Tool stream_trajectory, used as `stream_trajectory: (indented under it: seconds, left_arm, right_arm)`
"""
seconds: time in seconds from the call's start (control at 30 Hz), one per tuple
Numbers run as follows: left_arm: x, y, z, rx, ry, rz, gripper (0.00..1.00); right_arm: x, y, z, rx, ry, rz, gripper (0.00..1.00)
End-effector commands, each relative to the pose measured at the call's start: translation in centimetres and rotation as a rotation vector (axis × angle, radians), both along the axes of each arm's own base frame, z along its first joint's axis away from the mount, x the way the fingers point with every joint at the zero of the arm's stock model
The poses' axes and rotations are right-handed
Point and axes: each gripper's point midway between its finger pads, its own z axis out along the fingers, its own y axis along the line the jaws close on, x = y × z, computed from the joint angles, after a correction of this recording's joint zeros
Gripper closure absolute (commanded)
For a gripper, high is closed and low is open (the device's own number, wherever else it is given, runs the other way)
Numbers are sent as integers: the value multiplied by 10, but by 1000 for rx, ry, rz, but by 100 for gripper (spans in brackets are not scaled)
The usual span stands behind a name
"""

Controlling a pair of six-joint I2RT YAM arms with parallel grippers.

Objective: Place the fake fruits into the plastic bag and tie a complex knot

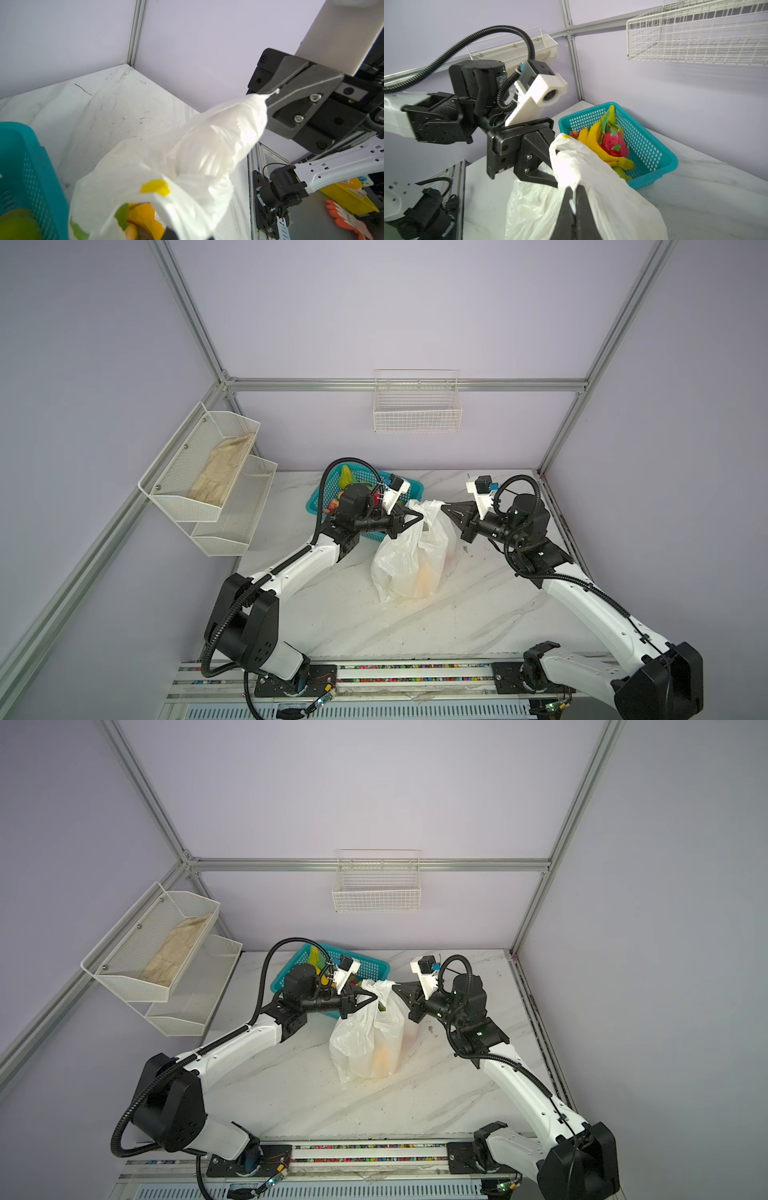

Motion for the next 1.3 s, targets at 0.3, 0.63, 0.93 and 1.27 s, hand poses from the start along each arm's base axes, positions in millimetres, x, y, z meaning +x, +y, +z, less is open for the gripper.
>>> stream_trajectory:
  seconds: [0.3, 0.63, 0.93, 1.27]
  left_arm:
    - [-7, 8, 54, 114, -385, -38, 100]
    - [-13, 12, 48, 235, -515, -106, 100]
    - [-11, 12, 48, 289, -596, -134, 100]
    - [-12, 13, 49, 302, -616, -137, 100]
  right_arm:
    - [24, -25, -1, -242, -158, -179, 64]
    - [-13, -2, 22, -277, -308, 39, 16]
    - [-8, 26, 9, -337, -244, 217, 7]
    - [2, 41, -20, -380, -182, 259, 11]
